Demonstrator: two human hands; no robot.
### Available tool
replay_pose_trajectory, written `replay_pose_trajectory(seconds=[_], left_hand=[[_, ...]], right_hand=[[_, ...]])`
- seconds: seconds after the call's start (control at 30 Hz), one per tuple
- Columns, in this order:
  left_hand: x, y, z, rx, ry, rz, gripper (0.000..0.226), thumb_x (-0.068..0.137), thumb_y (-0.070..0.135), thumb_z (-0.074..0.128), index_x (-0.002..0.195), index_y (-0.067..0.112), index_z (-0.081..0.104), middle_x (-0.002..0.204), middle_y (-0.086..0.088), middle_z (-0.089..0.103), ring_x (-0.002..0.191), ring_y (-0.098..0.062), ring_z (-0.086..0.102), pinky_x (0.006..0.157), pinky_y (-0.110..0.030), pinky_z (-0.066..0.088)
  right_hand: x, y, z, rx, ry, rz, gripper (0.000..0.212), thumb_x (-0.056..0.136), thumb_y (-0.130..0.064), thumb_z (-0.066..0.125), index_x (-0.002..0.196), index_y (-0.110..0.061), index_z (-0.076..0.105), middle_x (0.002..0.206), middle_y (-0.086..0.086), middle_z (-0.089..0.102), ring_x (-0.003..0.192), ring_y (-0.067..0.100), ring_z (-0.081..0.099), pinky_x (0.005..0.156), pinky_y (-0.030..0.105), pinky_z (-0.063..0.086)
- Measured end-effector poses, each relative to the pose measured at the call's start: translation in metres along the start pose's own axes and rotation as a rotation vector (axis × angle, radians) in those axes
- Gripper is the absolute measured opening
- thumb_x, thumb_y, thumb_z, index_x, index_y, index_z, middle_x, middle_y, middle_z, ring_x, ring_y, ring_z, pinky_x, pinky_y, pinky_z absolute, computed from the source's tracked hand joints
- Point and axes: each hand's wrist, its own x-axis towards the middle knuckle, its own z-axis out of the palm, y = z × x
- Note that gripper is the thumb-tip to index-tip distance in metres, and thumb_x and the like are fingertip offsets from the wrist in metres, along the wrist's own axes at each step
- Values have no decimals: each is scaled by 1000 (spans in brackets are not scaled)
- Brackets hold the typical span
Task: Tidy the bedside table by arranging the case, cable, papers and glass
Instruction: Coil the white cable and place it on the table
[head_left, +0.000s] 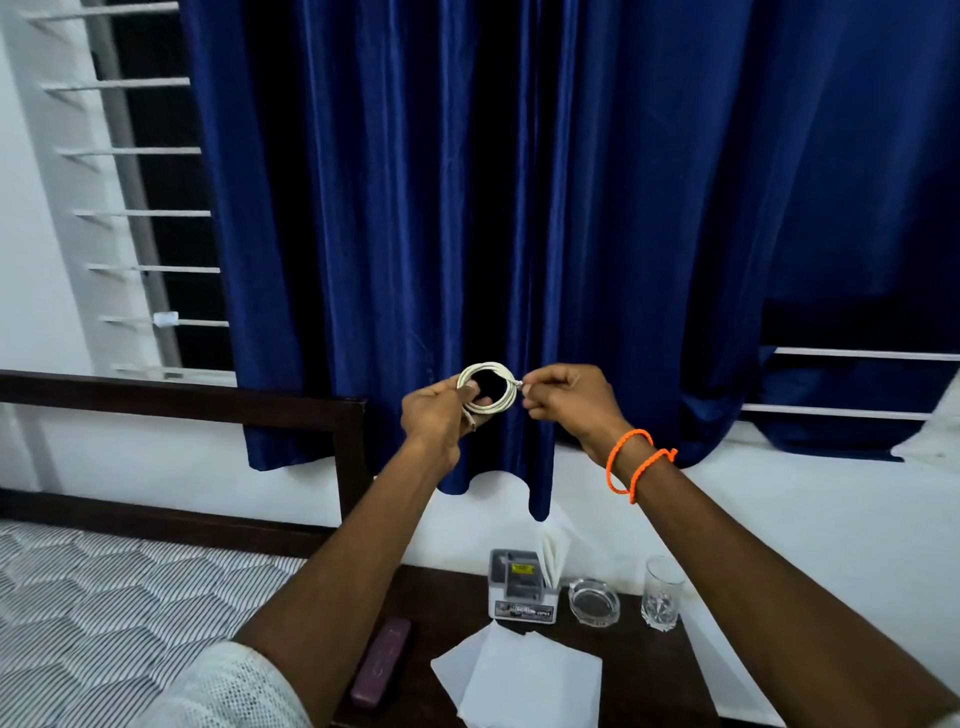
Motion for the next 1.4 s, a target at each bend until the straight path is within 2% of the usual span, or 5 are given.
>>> replay_pose_trajectory(seconds=[0.13, 0.43, 0.9, 1.1, 1.4], left_hand=[[-4, 2, 2, -8, -43, 3, 16, 91, -4, 70, 106, -5, 74, 95, -22, 77, 84, -33, 74, 84, -52, 63], [-20, 7, 0, 87, -296, -50, 19, 93, 4, 70, 112, 5, 75, 104, -16, 78, 90, -25, 77, 73, -35, 63], [-20, -5, -10, 357, -154, -14, 11, 87, 16, 81, 95, 9, 80, 83, -8, 76, 73, -14, 71, 67, -26, 61], [-31, 3, 3, -88, -244, -179, 26, 81, 2, 82, 105, -5, 72, 89, -14, 78, 77, -19, 78, 65, -18, 60], [-23, 2, 4, 508, 2, 298, 46, 59, 39, 99, 85, 16, 68, 64, -1, 73, 49, -9, 65, 50, -20, 53]], right_hand=[[0, 3, 6, -24, -7, 27, 32, 74, -28, 87, 92, -6, 73, 84, 16, 77, 71, 19, 69, 74, 36, 63], [2, 10, 1, 194, 7, 139, 27, 78, -8, 84, 98, 4, 72, 87, 18, 70, 75, 25, 70, 75, 37, 62], [3, 12, -10, 134, 180, 65, 20, 73, -2, 86, 86, 5, 73, 91, 28, 73, 75, 25, 72, 74, 37, 64], [1, 14, -7, 200, 182, 58, 23, 74, -4, 86, 89, 7, 72, 85, 22, 72, 78, 28, 74, 75, 38, 64], [-4, 9, -9, 374, -42, 212, 21, 75, 3, 83, 91, 5, 69, 88, 22, 72, 83, 32, 74, 75, 36, 64]])
